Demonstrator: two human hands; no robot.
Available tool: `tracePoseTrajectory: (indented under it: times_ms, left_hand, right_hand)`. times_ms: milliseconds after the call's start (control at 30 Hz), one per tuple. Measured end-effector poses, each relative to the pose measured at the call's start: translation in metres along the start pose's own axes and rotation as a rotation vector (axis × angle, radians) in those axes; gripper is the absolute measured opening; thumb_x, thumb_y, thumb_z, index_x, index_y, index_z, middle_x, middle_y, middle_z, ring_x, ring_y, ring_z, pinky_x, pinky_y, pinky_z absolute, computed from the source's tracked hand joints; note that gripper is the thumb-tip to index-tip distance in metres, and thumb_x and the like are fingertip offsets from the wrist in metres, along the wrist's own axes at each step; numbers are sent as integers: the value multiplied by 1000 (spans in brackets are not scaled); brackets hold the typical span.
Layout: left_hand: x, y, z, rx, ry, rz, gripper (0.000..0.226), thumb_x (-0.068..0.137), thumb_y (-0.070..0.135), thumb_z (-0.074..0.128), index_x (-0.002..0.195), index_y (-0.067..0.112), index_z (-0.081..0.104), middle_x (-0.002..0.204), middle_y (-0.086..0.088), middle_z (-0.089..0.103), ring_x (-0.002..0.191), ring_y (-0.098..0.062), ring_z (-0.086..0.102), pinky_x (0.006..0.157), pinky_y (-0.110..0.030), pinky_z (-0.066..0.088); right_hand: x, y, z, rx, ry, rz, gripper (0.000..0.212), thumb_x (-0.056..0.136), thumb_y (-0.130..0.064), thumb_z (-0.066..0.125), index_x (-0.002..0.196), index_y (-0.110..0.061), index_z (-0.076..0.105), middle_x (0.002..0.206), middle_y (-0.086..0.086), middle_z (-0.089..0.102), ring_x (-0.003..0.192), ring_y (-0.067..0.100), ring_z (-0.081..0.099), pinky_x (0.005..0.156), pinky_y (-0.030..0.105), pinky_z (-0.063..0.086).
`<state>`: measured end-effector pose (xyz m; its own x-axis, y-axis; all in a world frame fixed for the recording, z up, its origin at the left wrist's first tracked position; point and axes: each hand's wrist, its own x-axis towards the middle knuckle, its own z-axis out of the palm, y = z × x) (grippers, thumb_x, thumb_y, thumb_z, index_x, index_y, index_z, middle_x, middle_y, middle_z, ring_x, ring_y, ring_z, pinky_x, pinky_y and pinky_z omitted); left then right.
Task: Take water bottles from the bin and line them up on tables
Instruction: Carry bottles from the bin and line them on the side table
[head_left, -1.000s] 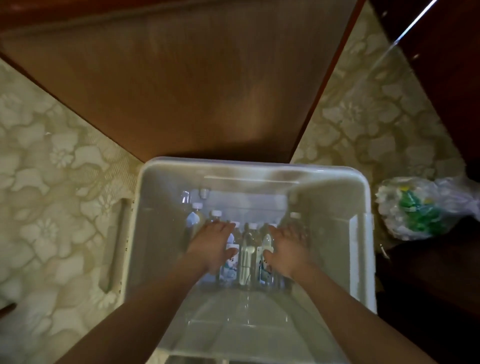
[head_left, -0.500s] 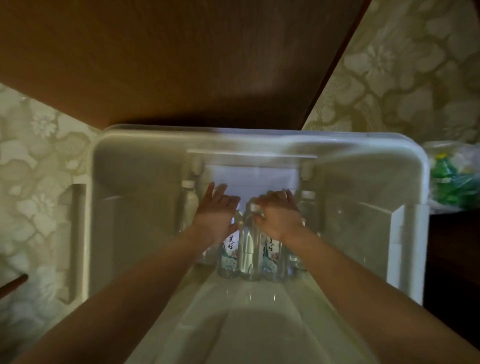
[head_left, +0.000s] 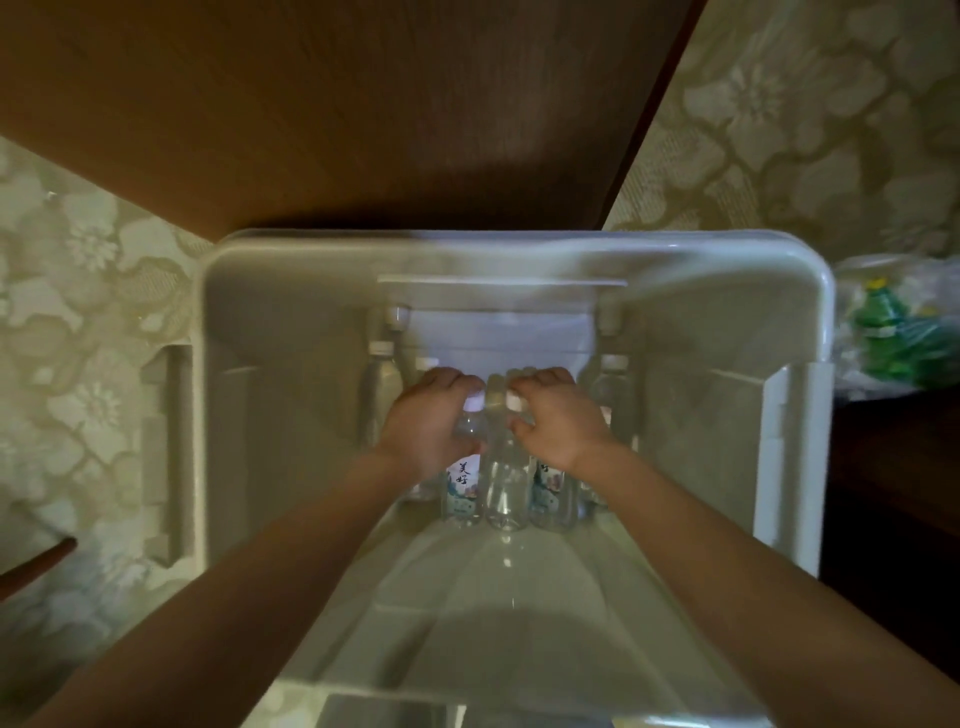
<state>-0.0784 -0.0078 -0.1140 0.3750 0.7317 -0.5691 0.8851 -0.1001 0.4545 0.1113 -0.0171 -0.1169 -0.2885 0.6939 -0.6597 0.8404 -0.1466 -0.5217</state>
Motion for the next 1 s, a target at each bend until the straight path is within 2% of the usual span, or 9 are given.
tracePoseTrajectory:
  times_ms: [167, 267, 367, 433, 533, 700, 867, 933, 1000]
  left_hand:
    - [-33, 5, 9, -511, 45, -143, 63, 71, 11, 84, 119, 34, 51, 120, 11, 48, 108, -9, 57, 96, -31, 49]
    - [-43, 2, 16, -606, 58, -148, 61, 71, 4, 82, 116, 29, 50, 117, 8, 53, 107, -1, 55, 99, -30, 47]
    - [-49, -1, 20, -662, -15, -171, 70, 72, -2, 80, 121, 34, 45, 118, 18, 55, 106, 10, 53, 95, -23, 44]
    - [-56, -1, 26, -684, -58, -193, 76, 75, -1, 77, 125, 42, 40, 122, 21, 53, 110, 2, 55, 98, -29, 46]
    - [-62, -1, 32, -681, -31, -201, 76, 74, 13, 76, 130, 47, 38, 132, 8, 52, 122, -17, 53, 104, -45, 45]
    - [-65, 3, 35, -718, 31, -236, 75, 74, 15, 77, 130, 48, 40, 134, 11, 53, 125, -16, 52, 105, -48, 44]
    - [-70, 0, 30, -756, 67, -234, 75, 69, 27, 80, 121, 64, 41, 133, 12, 56, 125, -15, 55, 105, -48, 45]
    - [-74, -1, 25, -820, 75, -245, 77, 66, 28, 83, 126, 57, 43, 130, 8, 59, 123, -17, 56, 104, -48, 46]
    - [-78, 1, 15, -913, 104, -274, 85, 63, 23, 86, 135, 31, 42, 130, -2, 58, 119, -21, 59, 101, -42, 49]
  right_hand:
    - [-32, -7, 18, 373, 101, 80, 60, 77, -9, 72, 132, -22, 55, 123, 7, 57, 115, 25, 56, 86, 30, 46]
    - [-45, -8, 27, 506, 176, 110, 63, 70, -5, 76, 125, -26, 56, 116, -6, 61, 108, 18, 60, 91, 35, 51]
    - [-51, -10, 29, 668, 223, 198, 72, 69, 3, 81, 127, -28, 50, 106, -20, 57, 97, 1, 58, 88, 23, 50]
    - [-51, -8, 33, 650, 215, 211, 66, 67, 2, 82, 123, -22, 57, 108, -9, 60, 97, 8, 59, 90, 27, 51]
    - [-52, -6, 37, 595, 189, 227, 57, 64, -4, 82, 117, -16, 63, 108, 8, 63, 99, 27, 61, 89, 39, 53]
    - [-56, -6, 52, 632, 135, 230, 77, 70, -10, 78, 139, -25, 47, 122, -1, 65, 106, 24, 63, 94, 40, 51]
    - [-59, -10, 53, 689, 188, 259, 65, 71, -11, 84, 127, -24, 54, 104, -5, 65, 89, 21, 63, 85, 37, 54]
    - [-64, -15, 47, 790, 205, 303, 67, 67, -9, 88, 122, -22, 51, 106, -4, 64, 92, 20, 64, 87, 35, 54]
    - [-69, -21, 38, 866, 247, 348, 65, 62, -8, 91, 114, -19, 53, 107, 1, 66, 94, 24, 65, 88, 38, 56]
